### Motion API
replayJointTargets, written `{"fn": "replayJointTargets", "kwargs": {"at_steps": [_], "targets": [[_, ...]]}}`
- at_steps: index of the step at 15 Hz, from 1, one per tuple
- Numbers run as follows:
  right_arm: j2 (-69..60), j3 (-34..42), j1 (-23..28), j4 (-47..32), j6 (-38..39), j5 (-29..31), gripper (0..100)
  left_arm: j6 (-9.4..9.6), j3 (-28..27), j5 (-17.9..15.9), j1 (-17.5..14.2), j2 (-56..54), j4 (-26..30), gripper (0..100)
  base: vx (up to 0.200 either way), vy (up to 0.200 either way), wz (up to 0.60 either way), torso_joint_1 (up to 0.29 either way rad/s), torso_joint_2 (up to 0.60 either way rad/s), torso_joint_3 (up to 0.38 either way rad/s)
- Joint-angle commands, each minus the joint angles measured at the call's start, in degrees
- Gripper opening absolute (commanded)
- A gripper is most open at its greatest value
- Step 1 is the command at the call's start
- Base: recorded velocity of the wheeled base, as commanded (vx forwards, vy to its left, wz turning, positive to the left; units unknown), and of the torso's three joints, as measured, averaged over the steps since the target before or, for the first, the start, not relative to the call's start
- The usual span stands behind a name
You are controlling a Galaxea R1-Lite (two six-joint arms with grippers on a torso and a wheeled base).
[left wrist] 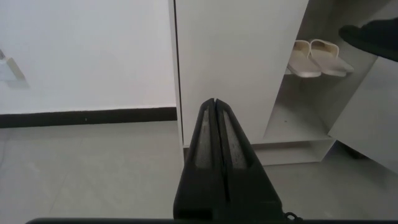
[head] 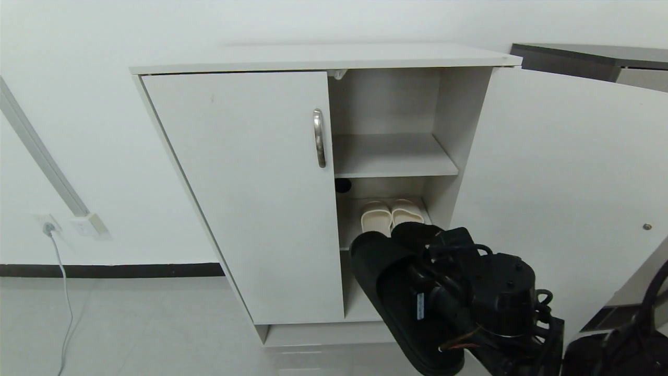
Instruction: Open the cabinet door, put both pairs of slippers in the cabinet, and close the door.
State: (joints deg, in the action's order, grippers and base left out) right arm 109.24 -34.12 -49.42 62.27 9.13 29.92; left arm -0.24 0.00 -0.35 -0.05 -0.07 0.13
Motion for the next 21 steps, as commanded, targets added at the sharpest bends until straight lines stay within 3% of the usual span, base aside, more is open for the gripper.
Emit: {"fn": "replayJointTargets", "kwargs": {"at_steps": [1,5,9,12,21], "targets": [[5.02,-11.32,-0.68,-6.02,-0.08,9.55,0,-0.02,0.0,0.0,-0.04,0.07,0.04,0,0.0,0.0,0.0,0.0,0.0,0.0],[2.38,-28.37,-1.82,-27.82,0.45,20.36,0,-0.02,0.0,0.0,-0.04,0.07,-0.05,0,0.0,0.0,0.0,0.0,0.0,0.0],[1.06,-41.99,-1.73,-44.78,6.16,21.41,0,0.24,0.0,-0.09,-0.04,0.07,-0.05,0,0.0,0.0,0.0,0.0,0.0,0.0],[0.97,-45.16,-1.64,-47.5,6.6,21.41,0,0.24,0.0,-0.09,-0.04,0.07,0.04,0,0.0,0.0,0.0,0.0,0.0,0.0],[1.5,-44.54,-1.47,-47.5,6.69,21.32,0,0.33,0.0,-0.17,-0.04,0.07,0.04,0,0.0,0.0,0.0,0.0,0.0,0.0]]}}
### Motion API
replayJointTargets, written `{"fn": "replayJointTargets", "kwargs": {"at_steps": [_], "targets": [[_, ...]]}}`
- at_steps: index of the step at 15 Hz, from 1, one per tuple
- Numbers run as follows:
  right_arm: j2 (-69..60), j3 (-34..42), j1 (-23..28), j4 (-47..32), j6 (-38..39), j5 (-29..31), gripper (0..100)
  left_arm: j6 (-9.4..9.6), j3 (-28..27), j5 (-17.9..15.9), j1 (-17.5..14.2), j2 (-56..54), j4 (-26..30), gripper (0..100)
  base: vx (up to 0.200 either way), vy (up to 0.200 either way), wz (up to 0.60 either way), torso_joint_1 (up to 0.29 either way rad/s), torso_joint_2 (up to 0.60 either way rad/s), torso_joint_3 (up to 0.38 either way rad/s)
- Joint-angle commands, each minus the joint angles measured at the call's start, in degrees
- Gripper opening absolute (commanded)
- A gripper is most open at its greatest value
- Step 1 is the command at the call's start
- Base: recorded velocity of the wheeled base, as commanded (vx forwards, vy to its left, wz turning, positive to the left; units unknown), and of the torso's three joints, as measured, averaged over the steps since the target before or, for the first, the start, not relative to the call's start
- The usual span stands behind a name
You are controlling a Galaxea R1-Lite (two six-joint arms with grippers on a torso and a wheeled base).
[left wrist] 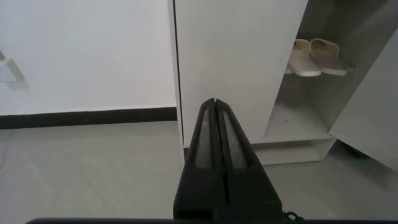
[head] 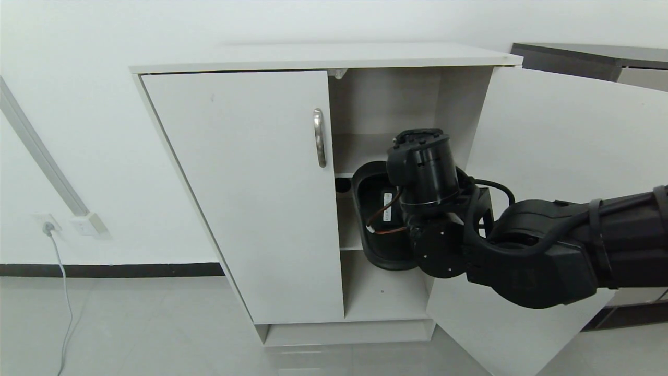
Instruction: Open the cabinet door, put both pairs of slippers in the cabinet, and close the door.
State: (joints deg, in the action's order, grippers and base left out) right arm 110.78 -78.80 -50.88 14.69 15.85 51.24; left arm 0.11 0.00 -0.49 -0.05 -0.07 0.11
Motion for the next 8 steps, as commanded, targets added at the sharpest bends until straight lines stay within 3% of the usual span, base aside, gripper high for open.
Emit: {"fn": "replayJointTargets", "kwargs": {"at_steps": [1,8], "targets": [[-0.12,0.14,-0.01,0.08,0.06,0.0,0,0.07,0.0,-0.04,-0.04,0.07,-0.02,0,0.2,0.0,0.0,0.007,0.0,0.007],[0.05,0.05,0.52,0.08,-0.03,-0.08,0,0.24,0.0,-0.13,-0.04,0.07,0.07,0,0.2,0.0,0.0,-0.002,0.0,0.004]]}}
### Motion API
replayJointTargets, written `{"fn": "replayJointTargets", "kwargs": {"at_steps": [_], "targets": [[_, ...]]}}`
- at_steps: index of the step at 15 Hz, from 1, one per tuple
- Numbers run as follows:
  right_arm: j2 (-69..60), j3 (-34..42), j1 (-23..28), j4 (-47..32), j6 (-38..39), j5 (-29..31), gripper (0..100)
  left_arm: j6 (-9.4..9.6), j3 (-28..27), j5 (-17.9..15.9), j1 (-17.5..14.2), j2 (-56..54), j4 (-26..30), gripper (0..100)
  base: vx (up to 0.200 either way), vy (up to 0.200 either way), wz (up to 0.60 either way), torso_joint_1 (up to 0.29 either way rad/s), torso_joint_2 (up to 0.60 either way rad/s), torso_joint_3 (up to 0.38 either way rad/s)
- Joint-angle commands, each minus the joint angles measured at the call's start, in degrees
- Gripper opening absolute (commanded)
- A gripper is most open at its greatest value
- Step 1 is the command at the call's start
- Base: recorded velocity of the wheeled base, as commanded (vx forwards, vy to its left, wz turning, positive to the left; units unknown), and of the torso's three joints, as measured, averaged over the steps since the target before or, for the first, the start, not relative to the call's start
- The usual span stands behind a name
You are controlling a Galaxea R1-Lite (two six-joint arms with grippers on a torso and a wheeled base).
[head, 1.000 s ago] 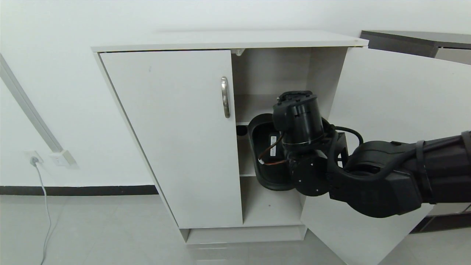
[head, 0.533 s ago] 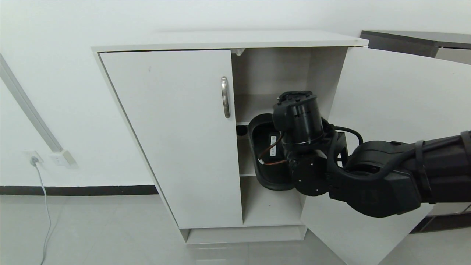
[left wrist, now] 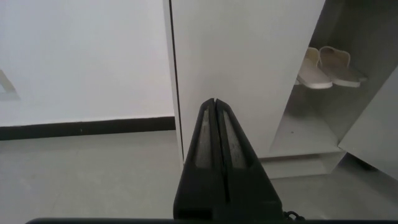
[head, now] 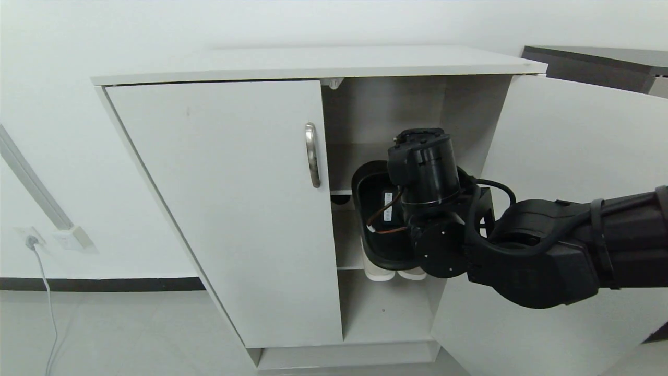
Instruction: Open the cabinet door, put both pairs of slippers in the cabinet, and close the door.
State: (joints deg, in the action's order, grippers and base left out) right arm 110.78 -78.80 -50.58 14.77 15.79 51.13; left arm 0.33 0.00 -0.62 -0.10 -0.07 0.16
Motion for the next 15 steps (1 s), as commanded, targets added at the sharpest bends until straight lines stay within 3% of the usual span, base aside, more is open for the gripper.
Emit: {"fn": "replayJointTargets", "kwargs": {"at_steps": [1,5,10,15], "targets": [[0.58,0.05,0.39,0.17,-0.05,-0.06,0,-0.07,0.0,0.01,0.01,0.07,-0.07,0,0.2,0.0,0.0,-0.002,0.0,-0.007],[2.16,-0.39,1.8,0.34,-0.05,-0.5,0,-0.07,0.0,0.09,0.01,0.07,0.02,0,0.0,0.0,0.0,0.0,0.0,0.0],[6.21,-6.45,6.02,-0.27,-0.85,-4.46,0,-0.07,0.0,0.09,0.01,0.07,-0.07,0,0.0,0.0,0.0,0.0,0.0,0.0],[9.19,-14.01,6.63,-2.38,-4.54,-7.62,0,-0.07,0.0,0.09,0.01,0.07,-0.07,0,0.0,0.0,0.0,0.0,0.0,0.0]]}}
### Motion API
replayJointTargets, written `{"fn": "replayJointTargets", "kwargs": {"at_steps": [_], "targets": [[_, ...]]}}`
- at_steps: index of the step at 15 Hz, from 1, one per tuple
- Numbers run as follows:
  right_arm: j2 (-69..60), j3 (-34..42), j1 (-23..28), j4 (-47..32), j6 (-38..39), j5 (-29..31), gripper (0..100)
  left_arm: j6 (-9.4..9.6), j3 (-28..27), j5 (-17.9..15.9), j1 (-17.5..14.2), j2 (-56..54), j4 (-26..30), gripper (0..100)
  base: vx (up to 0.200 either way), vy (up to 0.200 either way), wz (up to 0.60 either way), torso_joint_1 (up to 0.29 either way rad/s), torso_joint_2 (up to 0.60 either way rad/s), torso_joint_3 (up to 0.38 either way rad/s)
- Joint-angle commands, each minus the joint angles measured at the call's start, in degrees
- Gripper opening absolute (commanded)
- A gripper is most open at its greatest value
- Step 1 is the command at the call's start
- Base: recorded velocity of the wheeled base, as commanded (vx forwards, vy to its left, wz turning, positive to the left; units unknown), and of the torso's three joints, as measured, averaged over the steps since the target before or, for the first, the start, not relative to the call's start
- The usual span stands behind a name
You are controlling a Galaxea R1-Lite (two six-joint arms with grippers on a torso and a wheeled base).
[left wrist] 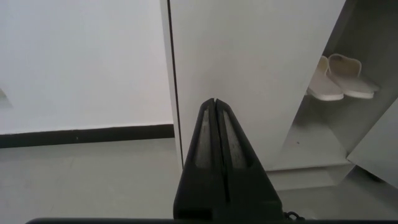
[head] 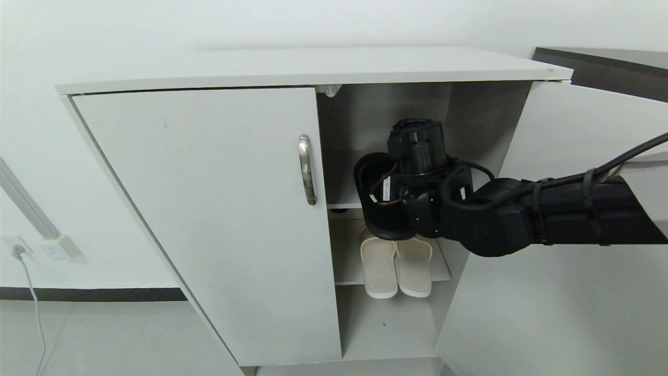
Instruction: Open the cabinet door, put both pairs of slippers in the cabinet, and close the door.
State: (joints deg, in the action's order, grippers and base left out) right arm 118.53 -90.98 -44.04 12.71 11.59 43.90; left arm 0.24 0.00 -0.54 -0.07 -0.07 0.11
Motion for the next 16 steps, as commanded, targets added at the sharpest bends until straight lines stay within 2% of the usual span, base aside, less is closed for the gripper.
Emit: {"fn": "replayJointTargets", "kwargs": {"at_steps": [1,6,7,16], "targets": [[1.97,-3.86,0.36,-1.03,-1.22,-1.1,0,0.02,0.0,0.01,-0.01,0.07,0.07,0,0.0,0.0,0.0,0.0,0.0,0.0],[9.18,-19.06,2.3,-7.35,-1.93,-0.92,0,0.02,0.0,0.01,-0.01,0.07,-0.02,0,0.0,0.0,0.0,0.0,0.0,0.0],[9.79,-20.2,2.74,-7.79,-1.84,-0.92,0,0.02,0.0,0.01,-0.01,0.07,-0.02,0,0.0,0.0,0.0,0.0,0.0,0.0],[11.37,-20.47,3.44,-7.88,-1.31,-0.92,0,0.02,0.0,0.01,-0.01,0.07,-0.02,0,0.0,0.0,0.0,0.0,0.0,0.0]]}}
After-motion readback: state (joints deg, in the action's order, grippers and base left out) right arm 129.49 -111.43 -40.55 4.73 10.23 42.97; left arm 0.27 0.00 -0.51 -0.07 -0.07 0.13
